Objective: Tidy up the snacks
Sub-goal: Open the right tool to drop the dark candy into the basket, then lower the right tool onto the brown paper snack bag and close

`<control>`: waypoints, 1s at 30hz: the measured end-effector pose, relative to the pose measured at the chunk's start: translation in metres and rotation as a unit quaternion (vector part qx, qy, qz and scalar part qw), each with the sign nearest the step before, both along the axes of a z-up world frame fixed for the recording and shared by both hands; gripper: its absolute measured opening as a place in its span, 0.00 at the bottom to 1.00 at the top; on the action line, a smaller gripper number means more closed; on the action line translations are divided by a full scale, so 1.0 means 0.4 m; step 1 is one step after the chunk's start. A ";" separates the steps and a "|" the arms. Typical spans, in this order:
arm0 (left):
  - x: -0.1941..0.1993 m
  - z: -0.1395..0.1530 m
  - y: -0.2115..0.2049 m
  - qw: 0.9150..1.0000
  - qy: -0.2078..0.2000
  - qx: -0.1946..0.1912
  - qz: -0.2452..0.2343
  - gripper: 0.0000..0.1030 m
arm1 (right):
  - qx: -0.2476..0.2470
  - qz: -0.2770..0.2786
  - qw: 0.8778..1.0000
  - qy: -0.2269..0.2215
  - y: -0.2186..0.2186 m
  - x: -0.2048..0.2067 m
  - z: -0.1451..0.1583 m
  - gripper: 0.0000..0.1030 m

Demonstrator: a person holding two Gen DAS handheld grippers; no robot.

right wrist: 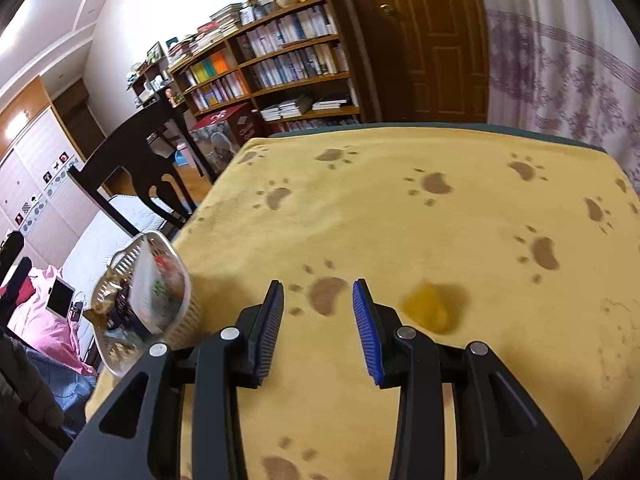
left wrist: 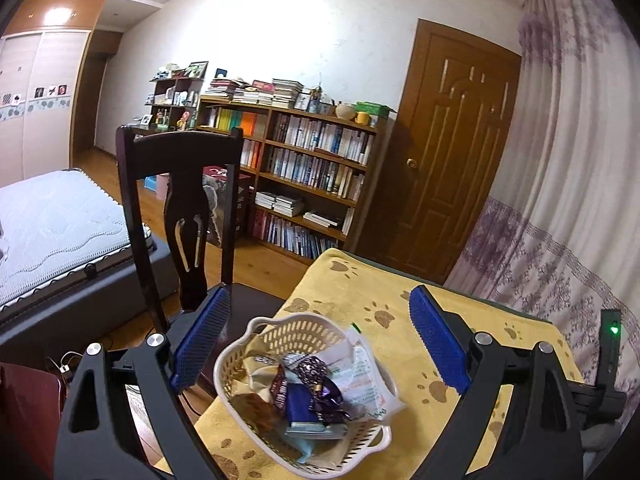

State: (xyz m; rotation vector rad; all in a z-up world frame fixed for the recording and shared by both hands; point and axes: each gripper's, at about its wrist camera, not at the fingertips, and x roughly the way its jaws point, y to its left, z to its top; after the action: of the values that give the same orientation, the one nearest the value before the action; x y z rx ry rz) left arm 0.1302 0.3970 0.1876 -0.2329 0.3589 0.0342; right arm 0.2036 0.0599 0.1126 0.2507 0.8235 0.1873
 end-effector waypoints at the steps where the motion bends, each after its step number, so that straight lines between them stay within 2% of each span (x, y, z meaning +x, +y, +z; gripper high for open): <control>1: -0.001 0.000 -0.008 1.000 0.000 0.002 -0.003 0.90 | -0.001 -0.005 1.000 0.002 -0.025 -0.015 -0.007 0.36; 6: 0.002 0.000 -0.050 1.000 0.003 0.013 -0.016 0.90 | -0.003 -0.019 0.999 0.026 -0.129 -0.109 -0.061 0.37; 10: 0.005 -0.002 -0.085 0.999 0.005 0.025 -0.027 0.90 | -0.007 -0.022 0.998 0.051 -0.175 -0.199 -0.114 0.48; 16: -0.002 -0.006 -0.130 0.998 0.006 0.040 -0.045 0.90 | 0.023 -0.035 0.997 0.070 -0.233 -0.337 -0.163 0.51; 21: -0.005 -0.010 -0.163 0.997 0.008 0.051 -0.058 0.90 | 0.062 -0.041 0.994 0.076 -0.240 -0.422 -0.186 0.58; 24: -0.006 -0.014 -0.182 0.996 0.009 0.057 -0.065 0.90 | 0.084 -0.041 0.992 0.083 -0.236 -0.442 -0.201 0.59; 27: -0.007 -0.018 -0.202 0.995 0.011 0.064 -0.073 0.90 | 0.089 -0.033 0.992 0.087 -0.211 -0.446 -0.212 0.59; 30: -0.007 -0.023 -0.214 0.995 0.012 0.068 -0.077 0.90 | 0.075 -0.024 0.993 0.089 -0.173 -0.443 -0.220 0.61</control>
State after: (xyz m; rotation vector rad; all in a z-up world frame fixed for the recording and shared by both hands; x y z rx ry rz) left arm 0.1273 0.3113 0.1786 -0.0693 0.3956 -0.0907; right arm 0.0265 -0.0095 0.0246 0.4330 0.9801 0.1830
